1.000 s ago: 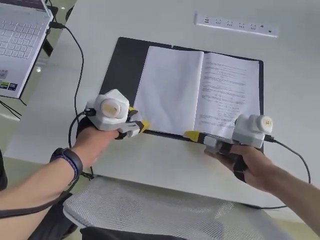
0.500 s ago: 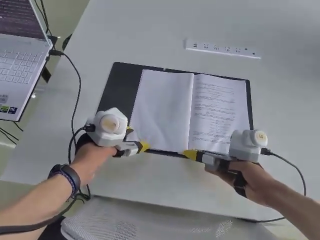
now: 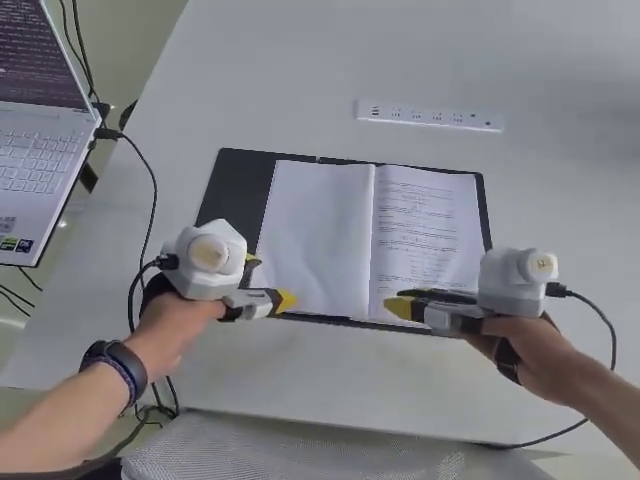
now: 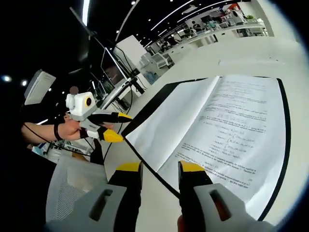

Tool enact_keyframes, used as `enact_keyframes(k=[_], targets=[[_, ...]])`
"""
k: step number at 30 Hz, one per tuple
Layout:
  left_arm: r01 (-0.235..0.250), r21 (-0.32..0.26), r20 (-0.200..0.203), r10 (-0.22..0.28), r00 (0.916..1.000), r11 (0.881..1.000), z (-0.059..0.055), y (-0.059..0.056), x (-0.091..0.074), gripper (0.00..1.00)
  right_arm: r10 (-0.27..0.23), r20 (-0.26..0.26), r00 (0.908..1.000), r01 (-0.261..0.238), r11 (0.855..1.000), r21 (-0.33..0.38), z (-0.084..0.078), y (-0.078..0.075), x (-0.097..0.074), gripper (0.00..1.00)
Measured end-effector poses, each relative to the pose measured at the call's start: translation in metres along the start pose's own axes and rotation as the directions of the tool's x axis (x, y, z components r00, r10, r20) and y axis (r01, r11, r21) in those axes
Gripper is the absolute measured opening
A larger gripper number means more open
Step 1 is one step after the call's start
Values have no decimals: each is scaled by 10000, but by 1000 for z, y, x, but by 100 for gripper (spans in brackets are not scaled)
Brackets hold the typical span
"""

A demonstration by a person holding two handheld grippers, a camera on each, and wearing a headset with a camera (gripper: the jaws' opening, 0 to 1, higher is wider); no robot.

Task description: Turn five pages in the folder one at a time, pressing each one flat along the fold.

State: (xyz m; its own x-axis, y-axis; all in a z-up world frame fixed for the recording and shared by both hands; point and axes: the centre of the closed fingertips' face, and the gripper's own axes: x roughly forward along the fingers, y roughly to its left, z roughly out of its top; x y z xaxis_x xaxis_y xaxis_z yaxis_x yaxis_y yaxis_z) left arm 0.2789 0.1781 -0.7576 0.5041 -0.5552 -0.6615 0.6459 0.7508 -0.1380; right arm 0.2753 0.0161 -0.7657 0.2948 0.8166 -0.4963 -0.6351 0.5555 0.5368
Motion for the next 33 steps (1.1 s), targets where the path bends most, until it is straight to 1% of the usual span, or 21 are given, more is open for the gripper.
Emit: enact_keyframes(k=[3,5,9,11,13,16,18,20,24,28,33], targets=[[38,113,80,-39,10000,9999,3,-2,-3,51,-287,28,9996,287,9990,-344,3,-8,-11,31],[63,162,111,-64,9999,9998,5,-4,-5,51,-501,44,9987,503,9972,-555,6,-9,-20,34],[106,311,190,-112,9998,9995,9,-8,-11,52,-873,80,9961,877,9928,-820,4,-16,-36,38],[108,340,214,-115,9997,9994,10,-10,-13,53,-1080,15,9941,1076,9889,-1020,1,-16,-45,41],[101,370,265,-111,9996,9993,11,-12,-16,54,-1214,75,9926,1214,9850,-1225,0,-12,-51,44],[84,445,306,-97,9995,9990,12,-14,-20,55,-1378,85,9904,1377,9816,-1324,-4,-8,-63,49],[77,466,309,-92,9995,9989,11,-15,-22,56,-1622,-28,9867,1598,9746,-1570,-9,-7,-70,50],[68,447,362,-84,9993,9990,11,-16,-25,57,-1733,-98,9848,1692,9711,-1684,-12,-6,-75,52],[5,386,461,-23,9989,9993,9,-17,-32,59,-1929,-33,9812,1897,9675,-1673,-17,-4,-89,55],[-21,288,519,6,9986,9996,7,-19,-38,62,-2259,-39,9741,2222,9609,-1653,-22,-7,-102,61],[-112,105,725,104,9973,9999,7,-20,-48,66,-2586,27,9660,2559,9542,-1547,-27,-8,-117,65]])
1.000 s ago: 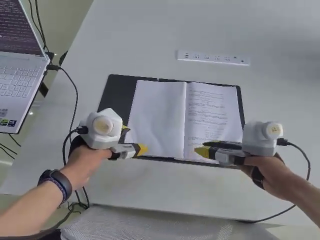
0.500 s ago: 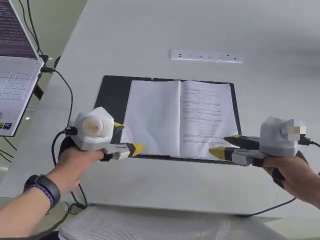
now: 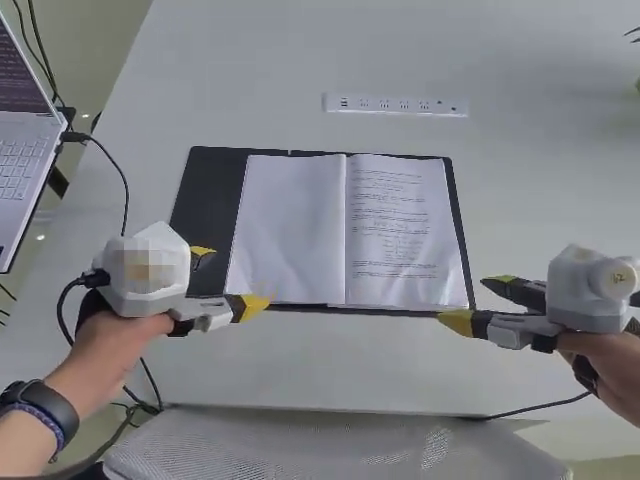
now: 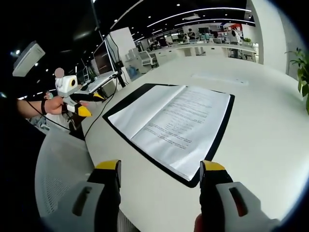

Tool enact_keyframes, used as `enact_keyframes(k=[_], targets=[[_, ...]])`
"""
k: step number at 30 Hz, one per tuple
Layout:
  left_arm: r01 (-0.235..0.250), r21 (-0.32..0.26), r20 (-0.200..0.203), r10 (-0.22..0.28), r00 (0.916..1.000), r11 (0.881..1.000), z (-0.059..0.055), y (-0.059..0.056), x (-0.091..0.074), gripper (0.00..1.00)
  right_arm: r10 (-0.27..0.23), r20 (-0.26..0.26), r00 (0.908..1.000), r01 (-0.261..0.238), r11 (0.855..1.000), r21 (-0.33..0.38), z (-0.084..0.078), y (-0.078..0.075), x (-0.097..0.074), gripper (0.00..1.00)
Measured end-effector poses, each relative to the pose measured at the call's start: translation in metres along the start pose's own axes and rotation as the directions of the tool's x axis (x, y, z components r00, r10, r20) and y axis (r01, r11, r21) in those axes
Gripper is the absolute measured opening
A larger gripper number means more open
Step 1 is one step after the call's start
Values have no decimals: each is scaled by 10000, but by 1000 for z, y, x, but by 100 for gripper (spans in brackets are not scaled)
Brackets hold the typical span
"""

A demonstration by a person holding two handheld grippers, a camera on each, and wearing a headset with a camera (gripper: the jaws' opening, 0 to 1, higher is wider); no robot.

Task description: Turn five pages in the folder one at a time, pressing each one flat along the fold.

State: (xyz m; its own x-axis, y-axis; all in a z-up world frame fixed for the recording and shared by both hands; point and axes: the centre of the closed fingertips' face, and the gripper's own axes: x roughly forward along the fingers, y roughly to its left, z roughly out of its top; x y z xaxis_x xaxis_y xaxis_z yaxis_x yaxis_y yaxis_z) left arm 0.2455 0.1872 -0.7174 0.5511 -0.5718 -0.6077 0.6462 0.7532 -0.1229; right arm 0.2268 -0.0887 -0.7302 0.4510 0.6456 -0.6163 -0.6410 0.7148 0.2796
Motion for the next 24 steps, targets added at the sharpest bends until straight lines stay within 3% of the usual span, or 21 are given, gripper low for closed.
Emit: enact_keyframes(k=[9,19,24], targets=[[-86,-253,57,88,9999,9996,-1,0,-2,70,-320,116,9994,317,9992,252,-6,-7,-9,68],[114,-122,64,-113,9999,9999,9,-6,9,70,-494,196,9986,481,9971,597,-16,-10,-11,67],[319,32,134,-319,9994,9995,21,-12,17,70,-569,229,9981,551,9959,724,-19,-12,-14,68]])
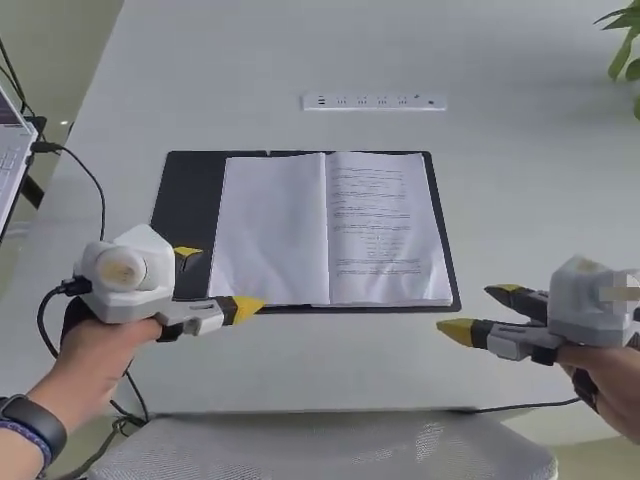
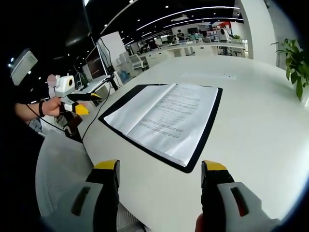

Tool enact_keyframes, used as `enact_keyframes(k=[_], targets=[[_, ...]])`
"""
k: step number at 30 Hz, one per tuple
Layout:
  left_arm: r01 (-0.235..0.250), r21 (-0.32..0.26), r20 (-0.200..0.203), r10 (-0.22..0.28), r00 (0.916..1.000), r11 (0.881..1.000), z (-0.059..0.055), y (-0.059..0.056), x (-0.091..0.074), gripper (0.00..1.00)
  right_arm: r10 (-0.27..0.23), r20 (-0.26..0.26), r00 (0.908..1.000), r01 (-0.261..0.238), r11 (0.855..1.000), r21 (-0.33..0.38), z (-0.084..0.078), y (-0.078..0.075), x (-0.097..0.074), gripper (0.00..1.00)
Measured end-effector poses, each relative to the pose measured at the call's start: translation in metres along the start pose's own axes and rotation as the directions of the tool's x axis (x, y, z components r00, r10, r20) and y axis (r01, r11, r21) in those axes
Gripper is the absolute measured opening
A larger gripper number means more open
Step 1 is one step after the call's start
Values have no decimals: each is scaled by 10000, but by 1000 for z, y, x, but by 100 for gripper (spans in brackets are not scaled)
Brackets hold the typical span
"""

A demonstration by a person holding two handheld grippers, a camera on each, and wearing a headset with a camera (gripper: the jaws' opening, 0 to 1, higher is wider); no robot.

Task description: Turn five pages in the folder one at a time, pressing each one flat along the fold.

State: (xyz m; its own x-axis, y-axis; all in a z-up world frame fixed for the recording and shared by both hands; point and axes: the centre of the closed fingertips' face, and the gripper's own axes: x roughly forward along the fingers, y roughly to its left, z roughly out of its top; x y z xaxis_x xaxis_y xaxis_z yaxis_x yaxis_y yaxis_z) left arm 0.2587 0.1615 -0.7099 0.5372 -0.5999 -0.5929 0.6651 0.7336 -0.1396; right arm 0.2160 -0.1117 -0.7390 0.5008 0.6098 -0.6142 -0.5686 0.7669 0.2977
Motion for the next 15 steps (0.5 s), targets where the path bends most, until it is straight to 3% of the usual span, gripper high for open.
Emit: enact_keyframes(k=[15], targets=[[1059,885,-61,-1057,9944,9904,37,-34,49,70,-300,370,9989,274,9972,700,-2,-11,-6,65]])
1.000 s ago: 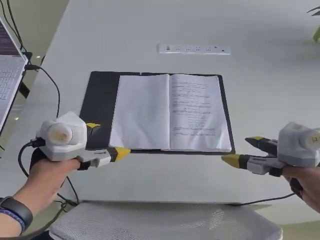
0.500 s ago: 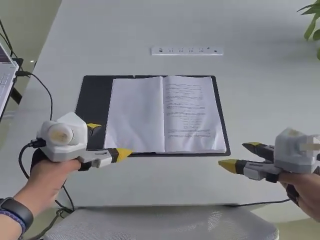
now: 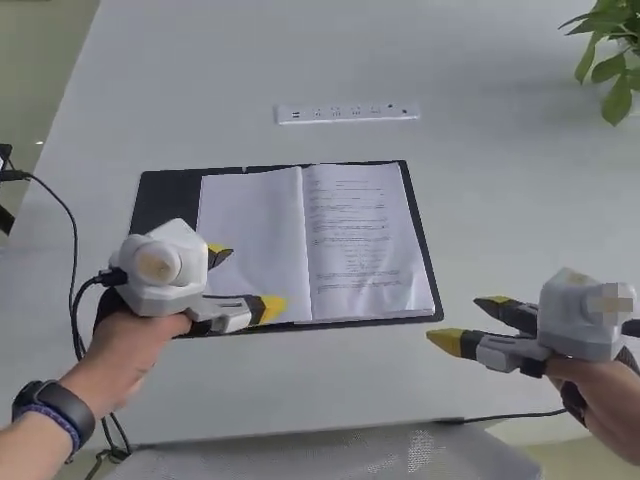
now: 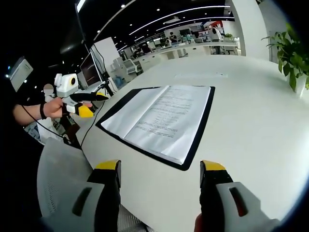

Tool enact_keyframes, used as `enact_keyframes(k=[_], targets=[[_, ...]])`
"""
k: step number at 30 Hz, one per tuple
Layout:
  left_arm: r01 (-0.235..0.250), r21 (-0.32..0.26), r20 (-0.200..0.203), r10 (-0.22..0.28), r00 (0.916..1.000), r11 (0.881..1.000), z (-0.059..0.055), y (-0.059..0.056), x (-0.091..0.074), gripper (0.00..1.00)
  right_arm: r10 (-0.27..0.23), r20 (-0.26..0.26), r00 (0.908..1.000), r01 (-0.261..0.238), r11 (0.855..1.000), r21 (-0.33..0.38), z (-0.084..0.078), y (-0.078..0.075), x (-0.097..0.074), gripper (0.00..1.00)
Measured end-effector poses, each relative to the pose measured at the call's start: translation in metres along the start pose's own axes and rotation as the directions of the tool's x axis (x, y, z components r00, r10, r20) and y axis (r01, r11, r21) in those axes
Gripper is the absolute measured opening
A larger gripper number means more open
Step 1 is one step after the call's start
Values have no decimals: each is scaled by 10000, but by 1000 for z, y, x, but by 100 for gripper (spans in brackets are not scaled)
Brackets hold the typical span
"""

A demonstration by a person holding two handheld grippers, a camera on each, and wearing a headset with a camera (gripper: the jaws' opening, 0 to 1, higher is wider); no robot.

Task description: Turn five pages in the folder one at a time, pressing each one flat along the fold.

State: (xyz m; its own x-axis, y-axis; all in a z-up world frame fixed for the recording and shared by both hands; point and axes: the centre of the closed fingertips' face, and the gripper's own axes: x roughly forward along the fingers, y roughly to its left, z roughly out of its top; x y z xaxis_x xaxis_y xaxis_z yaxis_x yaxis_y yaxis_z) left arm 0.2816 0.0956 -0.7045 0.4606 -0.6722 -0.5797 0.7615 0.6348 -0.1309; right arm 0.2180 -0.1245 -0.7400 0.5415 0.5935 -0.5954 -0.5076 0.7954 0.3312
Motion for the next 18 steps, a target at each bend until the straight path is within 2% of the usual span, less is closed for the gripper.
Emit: enact_keyframes(k=[4,12,18], targets=[[257,230,-7,-257,9997,9994,10,-8,19,69,60,68,10000,-61,10000,57,1,1,1,66],[867,488,79,-871,9962,9950,33,-36,66,68,157,-119,9998,-159,9998,-130,-5,1,2,66],[1397,278,31,-1398,9902,9898,38,-61,100,69,136,-60,9999,-136,9999,24,-9,-2,-3,67]])
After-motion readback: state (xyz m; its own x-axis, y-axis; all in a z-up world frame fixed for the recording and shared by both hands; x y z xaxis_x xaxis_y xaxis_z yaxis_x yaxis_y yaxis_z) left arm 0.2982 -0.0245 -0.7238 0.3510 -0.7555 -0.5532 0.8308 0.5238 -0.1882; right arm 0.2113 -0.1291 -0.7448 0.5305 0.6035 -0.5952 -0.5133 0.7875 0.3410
